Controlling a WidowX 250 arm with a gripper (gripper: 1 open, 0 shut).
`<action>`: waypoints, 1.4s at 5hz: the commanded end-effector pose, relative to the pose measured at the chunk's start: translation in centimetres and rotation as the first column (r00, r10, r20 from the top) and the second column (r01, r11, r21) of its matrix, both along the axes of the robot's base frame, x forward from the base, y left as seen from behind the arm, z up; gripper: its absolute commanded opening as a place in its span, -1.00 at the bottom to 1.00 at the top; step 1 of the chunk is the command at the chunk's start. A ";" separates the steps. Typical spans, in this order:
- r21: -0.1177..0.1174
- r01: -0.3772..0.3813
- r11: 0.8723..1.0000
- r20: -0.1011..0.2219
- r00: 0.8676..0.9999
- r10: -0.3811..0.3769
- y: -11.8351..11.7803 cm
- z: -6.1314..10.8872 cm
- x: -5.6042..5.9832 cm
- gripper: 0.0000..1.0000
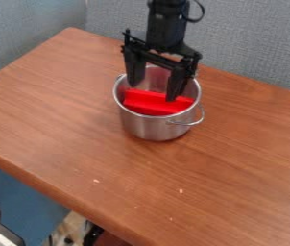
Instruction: Move the red object from the metal pot to the table
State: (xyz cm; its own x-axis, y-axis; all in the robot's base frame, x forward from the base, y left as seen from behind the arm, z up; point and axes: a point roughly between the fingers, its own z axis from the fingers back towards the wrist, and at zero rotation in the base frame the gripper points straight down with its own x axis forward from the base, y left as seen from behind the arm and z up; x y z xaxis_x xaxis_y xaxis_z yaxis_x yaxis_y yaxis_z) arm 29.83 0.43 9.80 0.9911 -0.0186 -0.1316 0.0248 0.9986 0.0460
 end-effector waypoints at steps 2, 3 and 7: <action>0.036 0.023 0.999 0.009 1.000 -0.023 -0.3 -0.5 0.2 1.00; 0.044 0.021 0.999 0.002 1.000 -0.022 -0.2 -0.9 0.2 1.00; 0.042 0.020 0.999 -0.003 1.000 -0.020 0.1 -2.0 0.6 1.00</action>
